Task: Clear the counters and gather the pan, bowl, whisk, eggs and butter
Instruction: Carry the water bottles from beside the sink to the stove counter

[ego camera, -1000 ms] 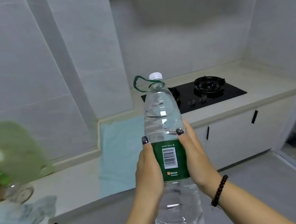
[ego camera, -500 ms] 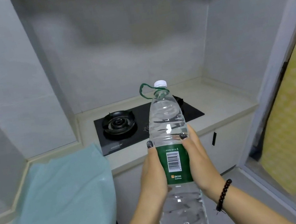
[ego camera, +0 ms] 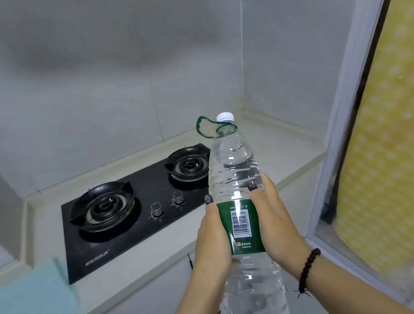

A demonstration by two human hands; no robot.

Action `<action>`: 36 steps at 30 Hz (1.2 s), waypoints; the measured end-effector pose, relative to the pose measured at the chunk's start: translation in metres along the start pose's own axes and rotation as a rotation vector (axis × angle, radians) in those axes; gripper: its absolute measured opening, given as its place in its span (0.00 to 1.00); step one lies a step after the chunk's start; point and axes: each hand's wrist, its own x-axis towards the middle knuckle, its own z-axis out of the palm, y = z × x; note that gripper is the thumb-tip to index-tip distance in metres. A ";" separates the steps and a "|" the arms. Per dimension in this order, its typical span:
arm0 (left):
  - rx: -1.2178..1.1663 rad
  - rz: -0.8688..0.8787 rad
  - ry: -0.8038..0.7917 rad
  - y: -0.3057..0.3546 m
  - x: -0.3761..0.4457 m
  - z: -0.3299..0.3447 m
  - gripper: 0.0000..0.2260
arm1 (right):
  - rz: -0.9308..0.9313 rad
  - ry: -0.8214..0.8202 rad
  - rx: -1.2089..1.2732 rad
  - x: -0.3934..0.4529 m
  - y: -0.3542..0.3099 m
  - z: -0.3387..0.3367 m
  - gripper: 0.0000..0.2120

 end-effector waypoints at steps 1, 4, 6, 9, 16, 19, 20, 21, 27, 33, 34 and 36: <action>0.003 -0.010 -0.015 0.002 0.016 0.003 0.27 | 0.006 0.020 0.000 0.014 0.004 -0.002 0.15; 0.014 -0.058 -0.053 0.010 0.072 0.016 0.30 | 0.051 0.085 -0.007 0.068 0.017 -0.010 0.12; 0.012 -0.083 -0.069 0.017 0.102 0.023 0.29 | 0.082 0.113 -0.003 0.099 0.023 -0.014 0.11; 0.036 -0.084 -0.085 0.029 0.156 0.031 0.28 | 0.090 0.150 0.005 0.154 0.033 -0.020 0.07; 0.112 -0.101 -0.103 0.042 0.252 0.061 0.27 | 0.095 0.235 0.068 0.240 0.060 -0.042 0.06; 0.064 -0.089 -0.150 0.045 0.282 0.086 0.27 | 0.068 0.220 0.018 0.271 0.070 -0.068 0.06; 0.042 -0.089 -0.142 0.046 0.288 0.093 0.26 | 0.056 0.206 0.014 0.278 0.072 -0.075 0.08; 0.024 -0.091 -0.142 0.046 0.295 0.101 0.26 | 0.033 0.186 0.013 0.285 0.075 -0.083 0.10; -0.096 -0.099 -0.028 0.041 0.357 0.177 0.24 | -0.010 0.054 0.049 0.342 0.095 -0.155 0.18; -0.161 -0.058 0.096 0.046 0.419 0.272 0.29 | 0.049 -0.112 -0.041 0.424 0.102 -0.249 0.23; -0.179 -0.054 0.094 0.044 0.426 0.280 0.29 | 0.051 -0.135 -0.074 0.433 0.104 -0.258 0.23; -0.204 -0.050 0.108 0.041 0.443 0.297 0.29 | 0.051 -0.200 -0.096 0.452 0.108 -0.277 0.24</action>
